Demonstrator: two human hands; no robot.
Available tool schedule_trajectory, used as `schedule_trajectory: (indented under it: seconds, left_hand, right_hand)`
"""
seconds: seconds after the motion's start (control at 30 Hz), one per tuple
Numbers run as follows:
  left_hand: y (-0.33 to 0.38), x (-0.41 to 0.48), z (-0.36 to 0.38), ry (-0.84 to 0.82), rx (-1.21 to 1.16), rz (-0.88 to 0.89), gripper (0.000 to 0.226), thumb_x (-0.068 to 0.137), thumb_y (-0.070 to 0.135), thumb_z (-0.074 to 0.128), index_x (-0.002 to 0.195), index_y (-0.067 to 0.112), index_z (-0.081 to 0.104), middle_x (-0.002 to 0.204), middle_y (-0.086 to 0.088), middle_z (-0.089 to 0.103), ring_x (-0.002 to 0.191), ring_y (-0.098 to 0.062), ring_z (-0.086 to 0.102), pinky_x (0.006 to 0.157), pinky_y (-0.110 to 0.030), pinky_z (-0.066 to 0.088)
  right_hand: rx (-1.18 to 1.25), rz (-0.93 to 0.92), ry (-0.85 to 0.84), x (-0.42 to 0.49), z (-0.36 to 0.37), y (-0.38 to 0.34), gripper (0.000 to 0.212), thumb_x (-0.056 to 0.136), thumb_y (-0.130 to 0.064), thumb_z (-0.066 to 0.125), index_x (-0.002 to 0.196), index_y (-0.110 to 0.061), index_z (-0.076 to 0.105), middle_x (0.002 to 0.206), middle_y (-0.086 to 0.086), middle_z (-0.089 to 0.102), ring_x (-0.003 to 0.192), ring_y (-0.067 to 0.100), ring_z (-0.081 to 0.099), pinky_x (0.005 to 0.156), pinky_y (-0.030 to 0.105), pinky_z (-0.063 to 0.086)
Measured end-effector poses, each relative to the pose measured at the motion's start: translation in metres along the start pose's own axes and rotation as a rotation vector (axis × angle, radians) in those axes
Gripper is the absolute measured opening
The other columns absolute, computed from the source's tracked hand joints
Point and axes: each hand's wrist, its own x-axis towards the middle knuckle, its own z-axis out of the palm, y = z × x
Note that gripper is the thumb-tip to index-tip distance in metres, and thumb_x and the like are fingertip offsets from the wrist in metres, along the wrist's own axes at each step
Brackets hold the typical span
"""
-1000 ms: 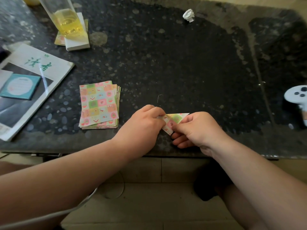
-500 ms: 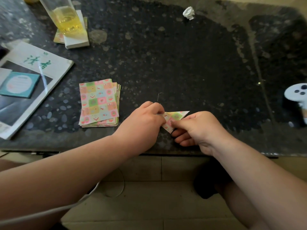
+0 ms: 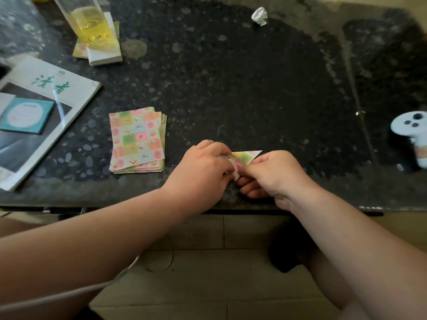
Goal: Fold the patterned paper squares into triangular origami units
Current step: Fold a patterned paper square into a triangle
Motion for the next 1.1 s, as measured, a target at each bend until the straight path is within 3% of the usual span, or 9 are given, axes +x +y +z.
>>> schedule_trajectory:
  seconds: [0.3,0.47,0.6,0.77,0.97,1.1]
  left_hand:
    - [-0.001,0.001,0.0,-0.006,0.029,0.024,0.01,0.086,0.02,0.072,0.088,0.018,0.082,0.114,-0.003,0.07,0.104,-0.027,0.061,0.088,-0.04,0.054]
    - [0.0,0.0,0.0,-0.02,0.048,0.028,0.022,0.086,0.026,0.062,0.087,0.018,0.082,0.113,-0.003,0.07,0.102,-0.027,0.062,0.086,-0.039,0.055]
    - [-0.001,-0.004,-0.002,-0.051,0.079,0.065,0.012,0.087,0.023,0.071,0.092,0.017,0.081,0.119,-0.006,0.07,0.106,-0.028,0.063,0.09,-0.039,0.055]
    - [0.001,-0.011,-0.002,-0.099,0.192,0.102,0.02,0.087,0.025,0.074,0.103,0.016,0.079,0.127,-0.011,0.069,0.116,-0.032,0.063,0.099,-0.04,0.051]
    - [0.006,-0.012,-0.003,-0.109,0.217,0.088,0.029,0.085,0.029,0.061,0.105,0.017,0.079,0.128,-0.012,0.068,0.116,-0.034,0.063,0.095,-0.045,0.054]
    - [0.008,-0.016,-0.003,-0.147,0.238,0.061,0.032,0.091,0.029,0.067,0.12,0.018,0.074,0.139,-0.014,0.062,0.129,-0.035,0.056,0.107,-0.045,0.046]
  right_hand:
    - [-0.006,0.005,-0.006,0.002,0.0,0.001,0.021,0.094,-0.018,0.075,0.078,-0.005,0.074,0.065,0.008,0.075,0.051,0.017,0.07,0.045,0.024,0.055]
    - [-0.015,0.001,-0.009,0.002,-0.001,0.001,0.021,0.093,-0.018,0.076,0.078,-0.005,0.075,0.066,0.009,0.075,0.052,0.016,0.071,0.046,0.025,0.057]
    - [-0.031,0.003,-0.018,-0.001,-0.002,-0.001,0.02,0.093,-0.02,0.077,0.08,-0.004,0.075,0.067,0.01,0.075,0.051,0.015,0.07,0.047,0.024,0.057]
    - [-0.038,0.01,-0.031,0.0,-0.002,-0.002,0.021,0.095,-0.019,0.075,0.08,-0.004,0.073,0.064,0.008,0.074,0.052,0.015,0.071,0.049,0.025,0.059]
    - [-0.036,0.021,-0.028,-0.001,-0.002,-0.004,0.02,0.095,-0.019,0.074,0.082,-0.004,0.073,0.065,0.008,0.075,0.053,0.016,0.071,0.051,0.026,0.059]
    - [-0.047,0.024,-0.027,-0.003,-0.003,-0.005,0.02,0.095,-0.02,0.075,0.082,-0.004,0.074,0.067,0.008,0.075,0.055,0.016,0.072,0.053,0.026,0.06]
